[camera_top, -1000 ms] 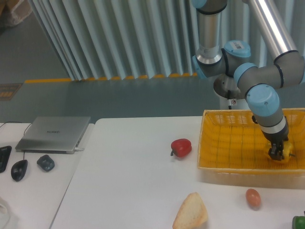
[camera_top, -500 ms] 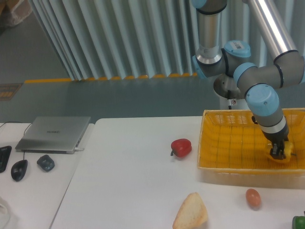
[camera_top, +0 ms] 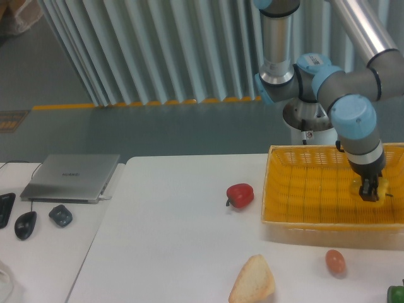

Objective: Place the yellow pepper on the table
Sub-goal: 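Lift the yellow pepper and carry it over the basket rim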

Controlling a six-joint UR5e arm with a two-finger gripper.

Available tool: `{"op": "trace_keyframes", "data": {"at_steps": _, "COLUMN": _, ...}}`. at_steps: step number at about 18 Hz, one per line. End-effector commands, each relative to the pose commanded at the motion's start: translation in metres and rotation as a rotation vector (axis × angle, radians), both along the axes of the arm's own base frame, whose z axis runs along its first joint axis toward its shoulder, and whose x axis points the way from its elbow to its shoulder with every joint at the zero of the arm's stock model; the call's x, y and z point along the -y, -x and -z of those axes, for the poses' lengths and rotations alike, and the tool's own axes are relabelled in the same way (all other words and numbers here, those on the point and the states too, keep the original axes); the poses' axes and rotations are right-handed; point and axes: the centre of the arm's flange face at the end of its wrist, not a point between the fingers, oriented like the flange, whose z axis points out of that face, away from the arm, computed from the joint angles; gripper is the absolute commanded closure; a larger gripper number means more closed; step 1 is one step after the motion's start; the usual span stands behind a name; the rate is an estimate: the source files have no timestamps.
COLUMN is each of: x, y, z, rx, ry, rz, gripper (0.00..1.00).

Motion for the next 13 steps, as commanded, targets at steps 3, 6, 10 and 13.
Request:
{"op": "trace_keyframes", "data": {"at_steps": 3, "x": -0.014, "y": -0.008, "z": -0.005, "rx": 0.017, "ry": -0.089, "rz": -0.14, "gripper": 0.45}}
{"op": "trace_keyframes", "data": {"at_steps": 6, "x": -0.025, "y": -0.017, "z": -0.01, "rx": 0.013, "ry": -0.124, "rz": -0.219, "gripper": 0.45}}
{"op": "trace_keyframes", "data": {"at_steps": 10, "x": -0.049, "y": -0.039, "z": -0.01, "rx": -0.004, "ry": -0.184, "rz": -0.394, "gripper": 0.45}}
{"op": "trace_keyframes", "data": {"at_steps": 13, "x": -0.068, "y": -0.05, "z": -0.01, "rx": 0.012, "ry": -0.274, "rz": -0.511, "gripper": 0.45}}
